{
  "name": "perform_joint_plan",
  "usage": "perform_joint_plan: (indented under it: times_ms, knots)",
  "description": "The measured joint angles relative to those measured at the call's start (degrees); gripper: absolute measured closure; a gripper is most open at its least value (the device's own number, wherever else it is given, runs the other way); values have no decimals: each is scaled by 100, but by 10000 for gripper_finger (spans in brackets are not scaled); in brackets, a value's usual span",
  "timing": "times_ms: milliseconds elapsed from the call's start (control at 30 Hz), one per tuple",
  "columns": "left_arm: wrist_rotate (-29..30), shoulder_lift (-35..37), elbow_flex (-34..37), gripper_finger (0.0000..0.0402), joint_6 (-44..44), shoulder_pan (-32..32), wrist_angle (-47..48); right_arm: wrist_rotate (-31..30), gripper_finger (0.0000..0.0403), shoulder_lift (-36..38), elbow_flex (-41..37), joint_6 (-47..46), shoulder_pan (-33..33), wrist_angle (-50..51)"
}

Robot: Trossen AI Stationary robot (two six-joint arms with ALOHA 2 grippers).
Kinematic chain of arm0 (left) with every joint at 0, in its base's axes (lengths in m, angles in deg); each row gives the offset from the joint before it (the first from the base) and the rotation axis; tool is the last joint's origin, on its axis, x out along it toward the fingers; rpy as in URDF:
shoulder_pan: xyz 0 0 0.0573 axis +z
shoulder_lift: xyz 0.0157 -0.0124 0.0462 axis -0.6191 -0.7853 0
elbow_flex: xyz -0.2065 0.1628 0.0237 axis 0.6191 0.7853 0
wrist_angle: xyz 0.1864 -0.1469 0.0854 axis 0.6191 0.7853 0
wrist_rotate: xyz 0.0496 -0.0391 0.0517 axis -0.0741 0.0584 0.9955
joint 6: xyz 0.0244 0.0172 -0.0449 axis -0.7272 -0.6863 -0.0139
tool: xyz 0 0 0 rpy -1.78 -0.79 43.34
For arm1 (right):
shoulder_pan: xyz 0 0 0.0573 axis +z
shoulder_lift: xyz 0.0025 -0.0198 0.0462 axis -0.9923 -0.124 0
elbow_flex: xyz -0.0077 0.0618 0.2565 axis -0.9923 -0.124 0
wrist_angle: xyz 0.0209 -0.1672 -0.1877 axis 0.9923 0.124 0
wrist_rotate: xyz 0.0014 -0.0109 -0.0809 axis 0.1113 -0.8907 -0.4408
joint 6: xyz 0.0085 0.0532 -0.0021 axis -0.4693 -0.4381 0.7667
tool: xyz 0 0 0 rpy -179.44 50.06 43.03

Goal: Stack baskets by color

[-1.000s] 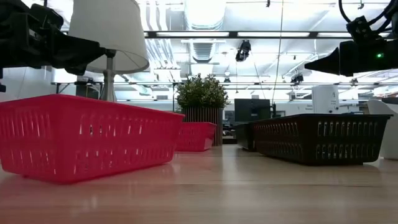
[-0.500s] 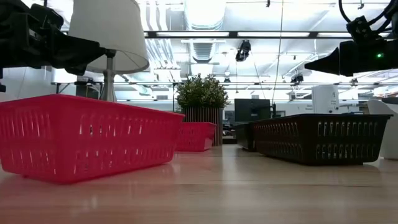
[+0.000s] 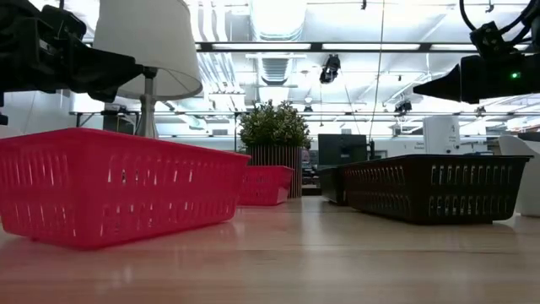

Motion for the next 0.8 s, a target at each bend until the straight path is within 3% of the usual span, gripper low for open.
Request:
perform_joint_plan:
  times_ms: [800]
  knots:
    - [0,0,1,269,0,-1,-2,0,371,0,0,2,-2,0]
